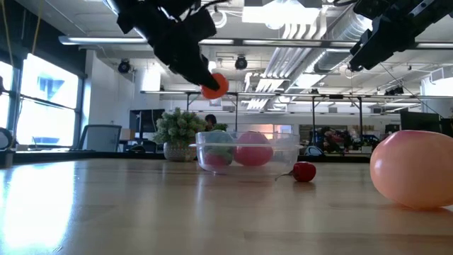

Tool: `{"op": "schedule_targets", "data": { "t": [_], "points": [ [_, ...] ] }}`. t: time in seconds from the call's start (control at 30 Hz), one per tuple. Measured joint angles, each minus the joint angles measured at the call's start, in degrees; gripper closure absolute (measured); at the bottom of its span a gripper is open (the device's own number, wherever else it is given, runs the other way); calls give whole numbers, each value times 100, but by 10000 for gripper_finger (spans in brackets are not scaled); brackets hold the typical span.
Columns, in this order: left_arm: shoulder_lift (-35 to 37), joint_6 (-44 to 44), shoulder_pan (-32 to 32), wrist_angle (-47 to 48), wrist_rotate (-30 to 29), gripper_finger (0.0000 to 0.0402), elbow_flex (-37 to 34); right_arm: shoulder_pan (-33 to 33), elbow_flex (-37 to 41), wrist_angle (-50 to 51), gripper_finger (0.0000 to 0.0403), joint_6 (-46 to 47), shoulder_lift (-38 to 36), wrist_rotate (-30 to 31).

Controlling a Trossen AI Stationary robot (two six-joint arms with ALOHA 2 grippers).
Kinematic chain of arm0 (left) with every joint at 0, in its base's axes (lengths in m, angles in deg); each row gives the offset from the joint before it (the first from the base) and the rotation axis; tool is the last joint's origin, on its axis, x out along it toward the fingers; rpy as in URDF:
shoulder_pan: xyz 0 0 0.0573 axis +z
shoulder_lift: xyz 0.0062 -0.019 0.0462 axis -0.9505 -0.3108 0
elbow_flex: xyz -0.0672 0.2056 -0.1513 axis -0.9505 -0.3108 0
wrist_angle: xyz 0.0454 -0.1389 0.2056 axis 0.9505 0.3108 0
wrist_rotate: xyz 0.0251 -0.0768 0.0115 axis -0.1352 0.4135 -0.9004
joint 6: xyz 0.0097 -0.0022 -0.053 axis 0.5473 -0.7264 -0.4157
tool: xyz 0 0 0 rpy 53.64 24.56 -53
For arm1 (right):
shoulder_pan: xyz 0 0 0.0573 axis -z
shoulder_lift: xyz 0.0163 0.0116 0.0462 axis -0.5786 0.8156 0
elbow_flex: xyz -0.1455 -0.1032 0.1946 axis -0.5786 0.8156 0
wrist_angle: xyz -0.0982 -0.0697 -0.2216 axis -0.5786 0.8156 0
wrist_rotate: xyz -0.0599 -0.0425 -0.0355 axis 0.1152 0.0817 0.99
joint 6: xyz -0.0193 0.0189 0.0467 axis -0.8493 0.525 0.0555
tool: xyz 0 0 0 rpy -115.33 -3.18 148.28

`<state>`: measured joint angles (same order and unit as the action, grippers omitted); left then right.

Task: Pick and placing Produce into tupperware
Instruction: Put the pumpkin into the transparent container

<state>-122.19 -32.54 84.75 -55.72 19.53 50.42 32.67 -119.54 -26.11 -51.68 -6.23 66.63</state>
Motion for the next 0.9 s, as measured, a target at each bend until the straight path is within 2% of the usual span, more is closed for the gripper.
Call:
{"op": "schedule_targets", "data": {
  "t": [0.17,0.33,0.6,0.9],
  "points": [
    [-64,-192,-495,33,-391,162,11,0,0,2,403,-1,-1,0],
    [-403,-395,-836,41,-501,164,13,0,0,2,403,0,1,0],
    [-943,-584,-869,-186,-398,160,19,0,0,0,403,0,1,0],
    [-1224,-445,-873,-391,-446,162,8,0,-1,-6,403,-1,-2,0]
  ]
}}
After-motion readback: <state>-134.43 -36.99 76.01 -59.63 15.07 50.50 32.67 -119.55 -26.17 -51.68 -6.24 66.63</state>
